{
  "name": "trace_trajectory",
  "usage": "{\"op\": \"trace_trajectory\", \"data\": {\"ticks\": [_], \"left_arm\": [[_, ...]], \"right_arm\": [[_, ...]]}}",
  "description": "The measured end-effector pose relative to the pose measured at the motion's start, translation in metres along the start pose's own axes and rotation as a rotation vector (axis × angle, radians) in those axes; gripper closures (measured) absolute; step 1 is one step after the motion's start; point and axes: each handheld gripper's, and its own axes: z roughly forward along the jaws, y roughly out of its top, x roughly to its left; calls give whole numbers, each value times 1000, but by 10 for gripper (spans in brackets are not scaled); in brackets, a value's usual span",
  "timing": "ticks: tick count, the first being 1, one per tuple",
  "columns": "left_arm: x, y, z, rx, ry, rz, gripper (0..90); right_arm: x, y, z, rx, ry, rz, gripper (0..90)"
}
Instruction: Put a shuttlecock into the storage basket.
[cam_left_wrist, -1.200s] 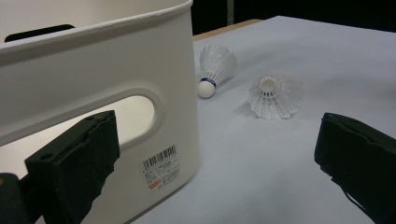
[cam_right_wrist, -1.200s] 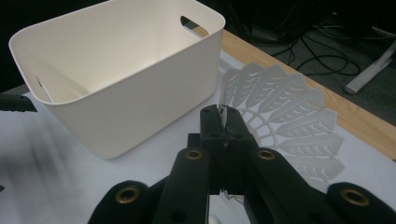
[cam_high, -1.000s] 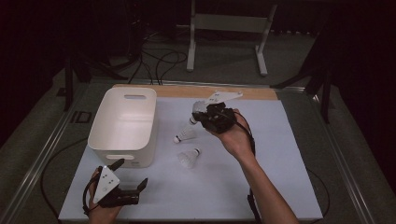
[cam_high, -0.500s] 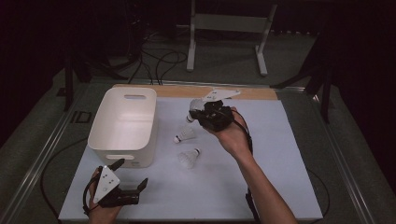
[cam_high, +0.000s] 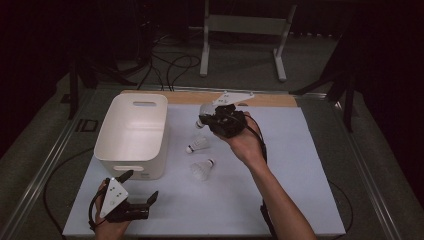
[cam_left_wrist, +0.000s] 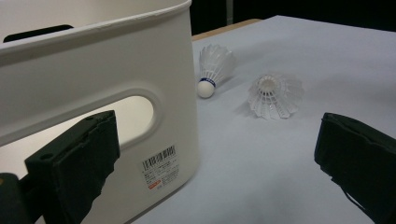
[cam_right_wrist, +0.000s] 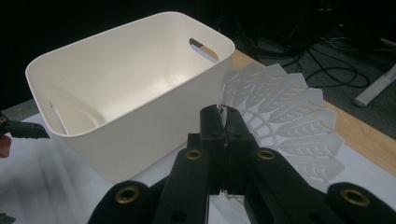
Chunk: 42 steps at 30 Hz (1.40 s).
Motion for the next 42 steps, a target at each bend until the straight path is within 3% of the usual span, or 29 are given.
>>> {"op": "trace_trajectory", "data": {"ticks": [42], "left_arm": [[0,0,0,0,-2,3,8]], "right_arm": [[18,20,20,-29,37,-29,893]]}}
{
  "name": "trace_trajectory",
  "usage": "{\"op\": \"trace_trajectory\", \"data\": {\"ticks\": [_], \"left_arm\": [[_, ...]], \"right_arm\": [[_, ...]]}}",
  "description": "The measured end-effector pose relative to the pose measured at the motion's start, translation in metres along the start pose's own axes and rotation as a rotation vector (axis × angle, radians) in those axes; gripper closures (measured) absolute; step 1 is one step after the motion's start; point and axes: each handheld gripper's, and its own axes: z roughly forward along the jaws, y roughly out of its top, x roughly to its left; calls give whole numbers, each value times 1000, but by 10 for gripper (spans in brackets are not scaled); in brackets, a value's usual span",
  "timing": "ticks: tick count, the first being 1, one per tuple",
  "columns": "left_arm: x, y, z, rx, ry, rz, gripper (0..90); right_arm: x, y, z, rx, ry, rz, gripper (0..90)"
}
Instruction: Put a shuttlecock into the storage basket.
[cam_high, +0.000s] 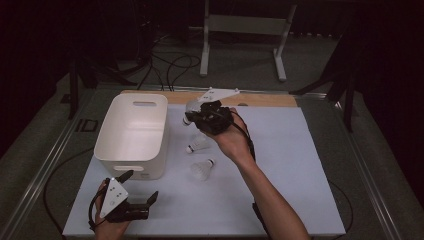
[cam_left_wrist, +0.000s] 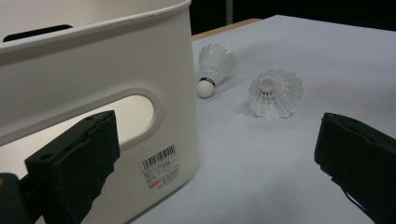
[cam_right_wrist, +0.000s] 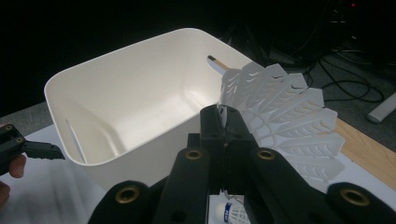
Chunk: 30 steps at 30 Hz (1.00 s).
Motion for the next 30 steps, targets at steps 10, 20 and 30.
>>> {"op": "trace_trajectory", "data": {"ticks": [10,20,30], "left_arm": [[0,0,0,1,-1,-2,8],[0,0,0,0,-2,-2,8],[0,0,-1,-5,-1,-3,8]], "right_arm": [[4,4,3,-6,12,-8,893],[5,5,6,-21,28,7,892],[10,8,10,-27,33,-1,893]]}}
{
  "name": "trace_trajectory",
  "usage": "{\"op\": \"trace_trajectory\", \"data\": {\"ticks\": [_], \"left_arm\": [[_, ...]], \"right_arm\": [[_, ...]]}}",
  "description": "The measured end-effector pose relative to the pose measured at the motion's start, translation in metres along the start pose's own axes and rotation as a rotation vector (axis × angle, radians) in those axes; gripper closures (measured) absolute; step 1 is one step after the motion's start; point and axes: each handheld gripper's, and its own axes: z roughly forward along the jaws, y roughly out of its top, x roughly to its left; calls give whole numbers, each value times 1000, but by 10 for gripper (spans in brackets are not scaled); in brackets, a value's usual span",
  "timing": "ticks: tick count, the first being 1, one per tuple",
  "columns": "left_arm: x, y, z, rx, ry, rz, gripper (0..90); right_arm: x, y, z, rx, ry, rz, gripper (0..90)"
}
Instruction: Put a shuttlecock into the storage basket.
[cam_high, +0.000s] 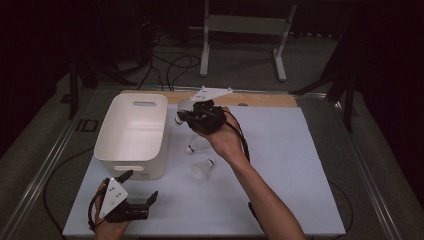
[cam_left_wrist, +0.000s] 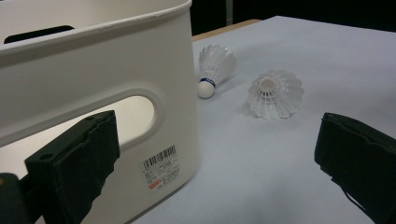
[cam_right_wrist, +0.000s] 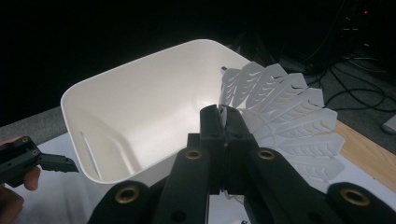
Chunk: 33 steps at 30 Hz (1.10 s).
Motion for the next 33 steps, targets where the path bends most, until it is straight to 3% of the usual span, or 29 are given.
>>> {"op": "trace_trajectory", "data": {"ticks": [33], "left_arm": [[3,0,-1,-3,2,-9,8]], "right_arm": [[16,9,13,-23,26,-19,893]]}}
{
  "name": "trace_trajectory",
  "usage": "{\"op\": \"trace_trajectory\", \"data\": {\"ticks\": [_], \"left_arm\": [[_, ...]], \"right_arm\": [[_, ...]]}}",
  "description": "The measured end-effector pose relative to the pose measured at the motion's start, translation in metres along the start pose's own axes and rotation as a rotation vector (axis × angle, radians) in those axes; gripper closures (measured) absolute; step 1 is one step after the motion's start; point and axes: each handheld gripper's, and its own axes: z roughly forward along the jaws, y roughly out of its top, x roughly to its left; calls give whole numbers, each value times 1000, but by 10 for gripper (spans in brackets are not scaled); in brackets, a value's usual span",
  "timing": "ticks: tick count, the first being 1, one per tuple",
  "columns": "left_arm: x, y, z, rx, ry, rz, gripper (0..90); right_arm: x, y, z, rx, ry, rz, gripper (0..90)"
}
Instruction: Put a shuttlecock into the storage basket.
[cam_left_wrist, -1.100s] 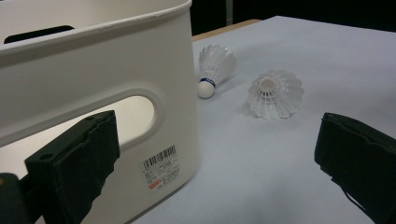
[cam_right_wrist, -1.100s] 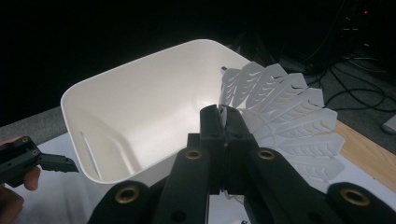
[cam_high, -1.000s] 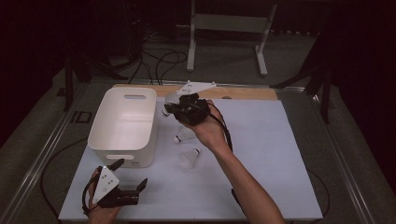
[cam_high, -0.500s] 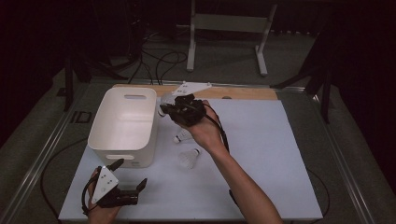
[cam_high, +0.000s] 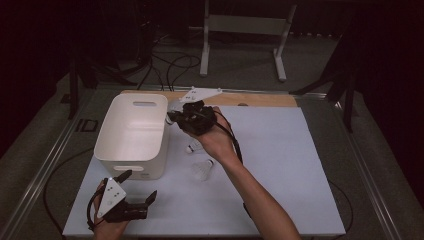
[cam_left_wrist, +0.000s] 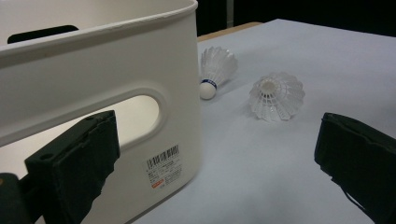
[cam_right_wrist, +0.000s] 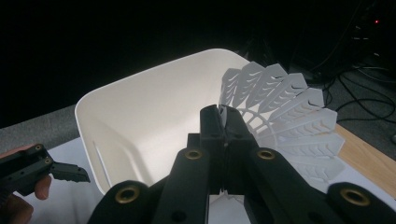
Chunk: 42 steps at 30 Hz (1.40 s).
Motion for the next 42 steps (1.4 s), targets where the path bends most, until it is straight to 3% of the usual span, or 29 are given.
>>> {"op": "trace_trajectory", "data": {"ticks": [42], "left_arm": [[1,0,1,8,-2,0,8]], "right_arm": [[27,9,29,36,57,-65,892]]}}
